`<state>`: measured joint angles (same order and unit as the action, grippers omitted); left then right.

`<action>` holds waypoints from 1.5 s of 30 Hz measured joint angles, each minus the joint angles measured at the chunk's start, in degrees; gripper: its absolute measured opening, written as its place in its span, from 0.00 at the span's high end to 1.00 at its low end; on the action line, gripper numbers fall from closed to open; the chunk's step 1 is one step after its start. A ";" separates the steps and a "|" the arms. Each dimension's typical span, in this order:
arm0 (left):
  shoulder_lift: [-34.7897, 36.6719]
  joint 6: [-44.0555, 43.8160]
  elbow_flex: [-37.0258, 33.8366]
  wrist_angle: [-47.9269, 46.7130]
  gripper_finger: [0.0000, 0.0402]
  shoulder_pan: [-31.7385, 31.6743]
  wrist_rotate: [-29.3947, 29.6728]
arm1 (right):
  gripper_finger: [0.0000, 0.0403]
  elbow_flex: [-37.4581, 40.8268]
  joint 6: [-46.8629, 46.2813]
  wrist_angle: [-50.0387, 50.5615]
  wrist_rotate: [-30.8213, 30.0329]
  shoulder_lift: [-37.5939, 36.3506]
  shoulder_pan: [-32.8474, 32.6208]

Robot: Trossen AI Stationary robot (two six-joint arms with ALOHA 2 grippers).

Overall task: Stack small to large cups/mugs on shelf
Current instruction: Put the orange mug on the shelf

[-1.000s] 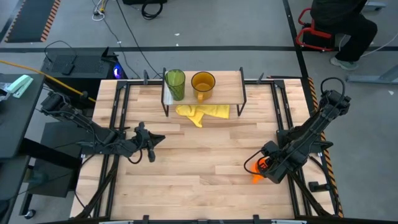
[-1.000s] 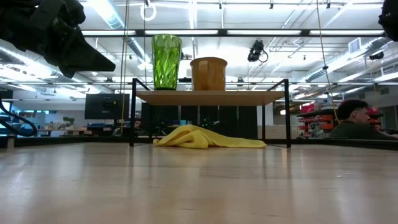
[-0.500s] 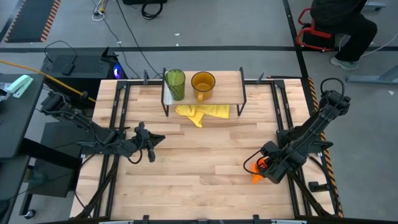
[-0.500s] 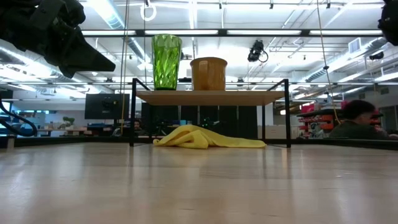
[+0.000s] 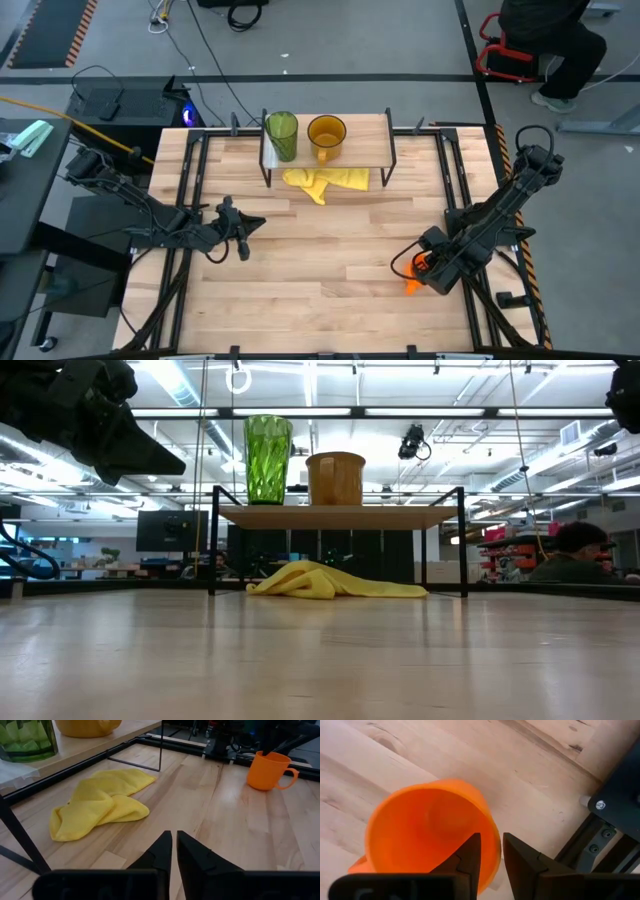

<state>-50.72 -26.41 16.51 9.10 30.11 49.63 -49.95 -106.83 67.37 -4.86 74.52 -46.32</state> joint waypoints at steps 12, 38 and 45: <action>-0.02 0.00 0.02 0.00 0.94 0.00 0.00 | 0.94 0.00 0.66 -0.29 0.43 0.02 2.06; -0.02 0.02 0.00 0.00 0.91 0.00 0.00 | 0.99 -0.70 11.12 -2.43 2.32 0.04 6.36; -0.02 0.04 0.02 0.00 0.92 0.00 -0.01 | 1.00 -3.36 16.92 -1.81 2.10 0.04 8.45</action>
<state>-50.74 -26.37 16.53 9.10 30.11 49.61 -53.32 -89.91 65.56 -2.76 74.56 -37.87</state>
